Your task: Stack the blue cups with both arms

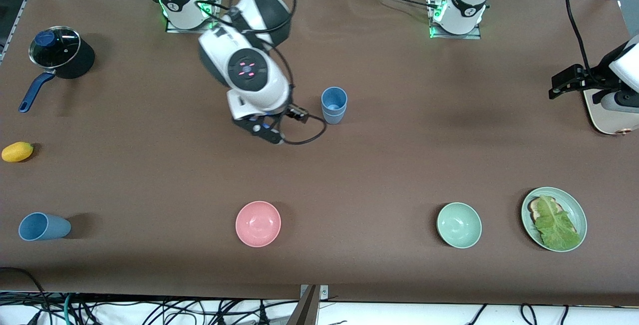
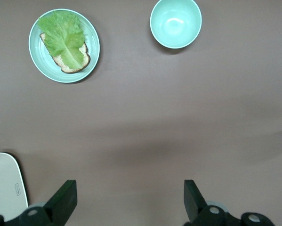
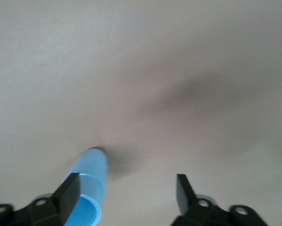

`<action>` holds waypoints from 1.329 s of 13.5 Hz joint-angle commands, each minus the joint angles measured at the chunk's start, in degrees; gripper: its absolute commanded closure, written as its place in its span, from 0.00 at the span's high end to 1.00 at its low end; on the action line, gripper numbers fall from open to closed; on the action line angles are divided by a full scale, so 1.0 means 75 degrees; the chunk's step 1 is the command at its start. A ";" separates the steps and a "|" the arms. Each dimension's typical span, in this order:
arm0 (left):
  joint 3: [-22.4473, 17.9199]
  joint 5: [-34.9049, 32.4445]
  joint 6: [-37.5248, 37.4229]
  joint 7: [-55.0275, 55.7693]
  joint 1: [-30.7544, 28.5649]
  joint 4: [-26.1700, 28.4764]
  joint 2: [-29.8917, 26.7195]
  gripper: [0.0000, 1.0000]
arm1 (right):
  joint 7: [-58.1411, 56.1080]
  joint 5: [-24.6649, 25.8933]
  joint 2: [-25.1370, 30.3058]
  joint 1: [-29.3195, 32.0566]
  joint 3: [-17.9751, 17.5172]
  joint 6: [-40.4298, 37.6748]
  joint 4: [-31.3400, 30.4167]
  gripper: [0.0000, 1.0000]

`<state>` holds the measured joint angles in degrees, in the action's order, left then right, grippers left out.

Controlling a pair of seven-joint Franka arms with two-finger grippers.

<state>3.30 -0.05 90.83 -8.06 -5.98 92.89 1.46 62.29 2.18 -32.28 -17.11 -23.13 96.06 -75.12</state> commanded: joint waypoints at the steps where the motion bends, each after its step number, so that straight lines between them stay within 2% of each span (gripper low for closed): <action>1: -0.0042 0.0112 -0.0005 -0.0167 0.0012 0.0002 -0.0007 1.00 | -0.1258 0.0060 0.0599 0.0382 0.0118 -0.0945 -0.0027 1.00; 6: -0.0042 0.0112 -0.0005 -0.0167 0.0012 0.0014 -0.0007 1.00 | -0.3988 -0.0244 0.2332 0.0476 0.1780 -0.1568 -0.0962 1.00; 9: -0.0042 0.0112 -0.0005 -0.0167 0.0012 0.0002 -0.0007 1.00 | -0.5021 -0.0268 0.3154 0.1422 0.1994 -0.1617 -0.1549 1.00; 12: -0.0042 0.0112 -0.0005 -0.0167 0.0012 0.0002 0.0005 1.00 | -0.6731 -0.0314 0.3611 0.1671 0.2812 -0.1756 -0.1866 1.00; 13: -0.0042 0.0112 -0.0005 -0.0167 0.0012 0.0002 0.0005 1.00 | -0.6932 -0.0512 0.3694 0.1823 0.2965 -0.1861 -0.1879 1.00; 15: -0.0042 0.0112 -0.0005 -0.0167 0.0012 0.0002 0.0005 1.00 | -0.7540 -0.0654 0.3788 0.2256 0.3014 -0.1967 -0.1855 1.00; 18: -0.0042 0.0112 -0.0005 -0.0167 0.0012 0.0002 0.0005 1.00 | -0.7637 -0.0643 0.3754 0.2293 0.3095 -0.2179 -0.1716 1.00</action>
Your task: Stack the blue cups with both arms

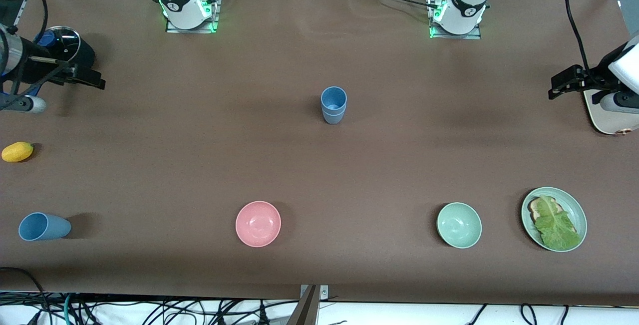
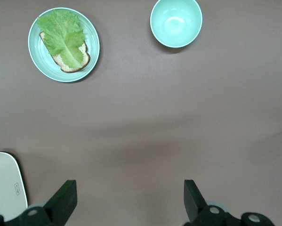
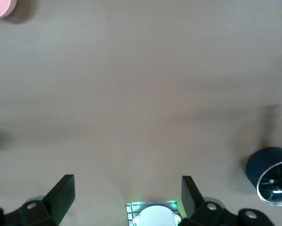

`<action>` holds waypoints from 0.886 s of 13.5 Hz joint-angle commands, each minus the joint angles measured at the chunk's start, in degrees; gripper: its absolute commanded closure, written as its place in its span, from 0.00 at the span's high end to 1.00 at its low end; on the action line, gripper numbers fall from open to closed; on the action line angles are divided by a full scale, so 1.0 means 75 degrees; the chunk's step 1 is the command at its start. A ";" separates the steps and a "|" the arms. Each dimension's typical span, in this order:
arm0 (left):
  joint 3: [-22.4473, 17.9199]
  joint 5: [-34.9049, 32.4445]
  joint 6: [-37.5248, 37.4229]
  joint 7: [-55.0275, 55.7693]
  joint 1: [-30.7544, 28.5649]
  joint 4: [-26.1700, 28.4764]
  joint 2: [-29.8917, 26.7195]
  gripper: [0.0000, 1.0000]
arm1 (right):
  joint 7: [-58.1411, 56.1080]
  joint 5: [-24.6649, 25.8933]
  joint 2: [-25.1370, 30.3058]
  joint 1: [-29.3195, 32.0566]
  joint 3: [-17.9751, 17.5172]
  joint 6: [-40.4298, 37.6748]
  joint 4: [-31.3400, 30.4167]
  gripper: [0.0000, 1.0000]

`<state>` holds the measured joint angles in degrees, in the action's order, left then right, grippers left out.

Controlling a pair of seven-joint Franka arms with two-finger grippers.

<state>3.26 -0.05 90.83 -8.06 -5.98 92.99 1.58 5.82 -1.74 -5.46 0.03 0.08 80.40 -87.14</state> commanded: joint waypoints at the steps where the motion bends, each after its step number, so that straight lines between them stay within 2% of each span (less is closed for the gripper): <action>1: -0.0037 0.0112 -0.0005 -0.0167 0.0012 -0.0012 0.0001 1.00 | -0.0073 -0.0108 0.0166 0.0008 0.0036 -0.0090 -0.0066 1.00; 12: -0.0037 0.0112 -0.0017 -0.0167 0.0012 0.0012 0.0001 1.00 | -0.0190 0.0232 0.0201 0.0020 0.0153 -0.0325 0.0298 1.00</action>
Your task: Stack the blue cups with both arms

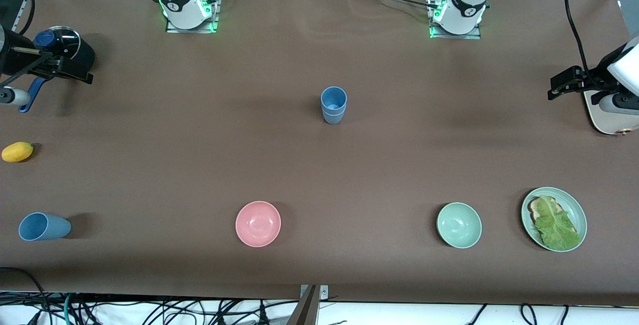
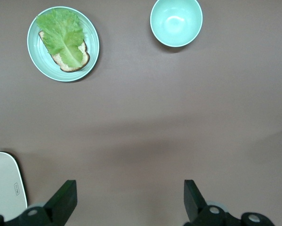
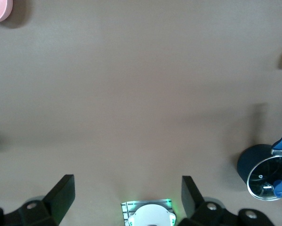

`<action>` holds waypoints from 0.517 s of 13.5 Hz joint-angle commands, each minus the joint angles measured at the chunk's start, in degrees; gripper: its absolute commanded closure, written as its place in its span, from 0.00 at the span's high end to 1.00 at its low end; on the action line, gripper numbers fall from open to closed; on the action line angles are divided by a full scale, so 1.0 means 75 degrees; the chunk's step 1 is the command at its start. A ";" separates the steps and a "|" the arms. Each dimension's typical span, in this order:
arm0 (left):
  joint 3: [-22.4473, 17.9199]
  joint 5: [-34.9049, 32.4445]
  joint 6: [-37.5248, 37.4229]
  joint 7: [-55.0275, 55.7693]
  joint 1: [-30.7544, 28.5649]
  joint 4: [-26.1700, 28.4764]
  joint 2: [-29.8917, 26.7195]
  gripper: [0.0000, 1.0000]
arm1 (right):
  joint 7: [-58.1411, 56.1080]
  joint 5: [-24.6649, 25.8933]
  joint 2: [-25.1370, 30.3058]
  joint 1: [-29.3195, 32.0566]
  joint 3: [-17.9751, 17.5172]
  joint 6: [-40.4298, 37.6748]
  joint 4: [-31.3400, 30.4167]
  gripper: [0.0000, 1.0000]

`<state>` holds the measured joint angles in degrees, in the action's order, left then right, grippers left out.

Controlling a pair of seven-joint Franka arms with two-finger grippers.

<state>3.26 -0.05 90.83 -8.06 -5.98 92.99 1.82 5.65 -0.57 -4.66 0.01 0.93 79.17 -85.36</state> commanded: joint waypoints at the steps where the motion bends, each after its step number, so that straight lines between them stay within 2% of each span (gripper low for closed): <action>1: -0.0048 0.0112 -0.0017 -0.0167 0.0012 0.0012 -0.0032 1.00 | -0.0156 0.0076 0.0094 0.0022 0.0051 -0.0231 0.0072 1.00; 7: -0.0036 0.0112 -0.0017 -0.0167 0.0012 0.0012 -0.0032 1.00 | -0.0284 0.0041 0.0620 0.0010 0.0028 -0.1296 0.0084 1.00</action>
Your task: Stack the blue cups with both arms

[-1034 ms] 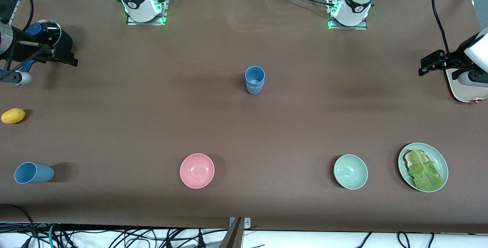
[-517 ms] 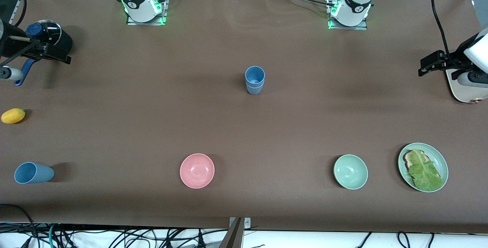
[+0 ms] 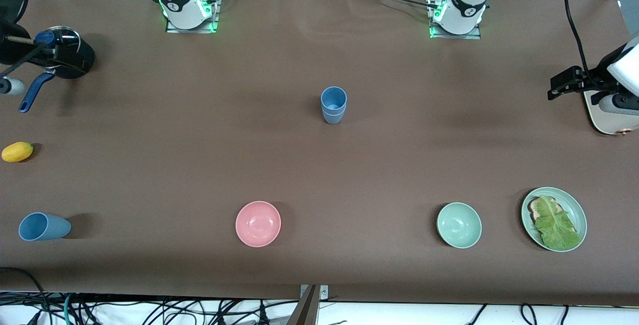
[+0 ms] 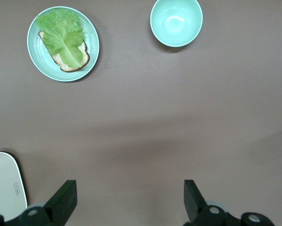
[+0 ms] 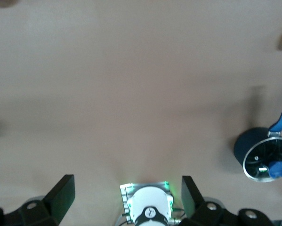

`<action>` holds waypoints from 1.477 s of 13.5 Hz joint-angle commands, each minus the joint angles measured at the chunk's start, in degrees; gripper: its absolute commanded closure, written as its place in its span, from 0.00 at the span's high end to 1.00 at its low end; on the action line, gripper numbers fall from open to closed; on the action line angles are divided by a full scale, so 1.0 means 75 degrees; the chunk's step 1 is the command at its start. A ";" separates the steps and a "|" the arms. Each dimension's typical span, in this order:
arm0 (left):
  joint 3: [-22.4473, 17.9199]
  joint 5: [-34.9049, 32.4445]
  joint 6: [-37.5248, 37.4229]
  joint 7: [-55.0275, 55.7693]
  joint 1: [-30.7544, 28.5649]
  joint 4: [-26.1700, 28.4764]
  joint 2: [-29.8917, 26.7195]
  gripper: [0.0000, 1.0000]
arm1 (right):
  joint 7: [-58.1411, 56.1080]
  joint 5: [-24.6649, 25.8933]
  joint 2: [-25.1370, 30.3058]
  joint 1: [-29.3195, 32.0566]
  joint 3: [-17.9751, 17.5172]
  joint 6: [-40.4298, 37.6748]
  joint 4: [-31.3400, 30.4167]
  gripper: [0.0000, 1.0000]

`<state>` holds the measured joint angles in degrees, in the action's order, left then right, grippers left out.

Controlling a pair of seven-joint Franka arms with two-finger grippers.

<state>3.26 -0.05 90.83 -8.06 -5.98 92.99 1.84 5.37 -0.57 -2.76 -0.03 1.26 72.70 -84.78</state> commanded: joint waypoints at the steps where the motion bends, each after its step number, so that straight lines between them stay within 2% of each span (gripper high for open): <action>1: -0.0048 0.0112 -0.0005 -0.0167 0.0012 0.0012 -0.0035 1.00 | -0.0386 0.0052 0.0484 0.0015 -0.0016 -0.0632 -0.0004 1.00; 6: -0.0048 0.0112 -0.0017 -0.0167 0.0012 0.0012 -0.0035 1.00 | -0.0353 -0.0111 0.0146 -0.0008 0.0055 0.0055 -0.0016 1.00; 14: -0.0036 0.0112 -0.0017 -0.0167 0.0012 0.0023 -0.0035 1.00 | -0.0271 0.0017 -0.0007 -0.0043 0.0020 0.0899 -0.0156 1.00; 16: -0.0048 0.0112 -0.0017 -0.0167 0.0012 0.0023 -0.0035 1.00 | -0.0189 0.0029 0.0109 -0.0043 0.0020 0.1436 -0.0680 1.00; 19: -0.0048 0.0112 -0.0017 -0.0167 0.0012 0.0023 -0.0035 1.00 | -0.0177 0.0041 0.0775 -0.0055 -0.0039 0.2083 -0.1793 1.00; 20: -0.0048 0.0100 -0.0017 -0.0167 0.0012 0.0023 -0.0035 1.00 | -0.0165 0.0041 0.0836 -0.0055 -0.0120 0.1992 -0.1797 1.00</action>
<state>3.26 -0.05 90.83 -8.06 -5.98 92.99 1.90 3.58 -0.69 -1.62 -0.25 1.15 86.11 -92.98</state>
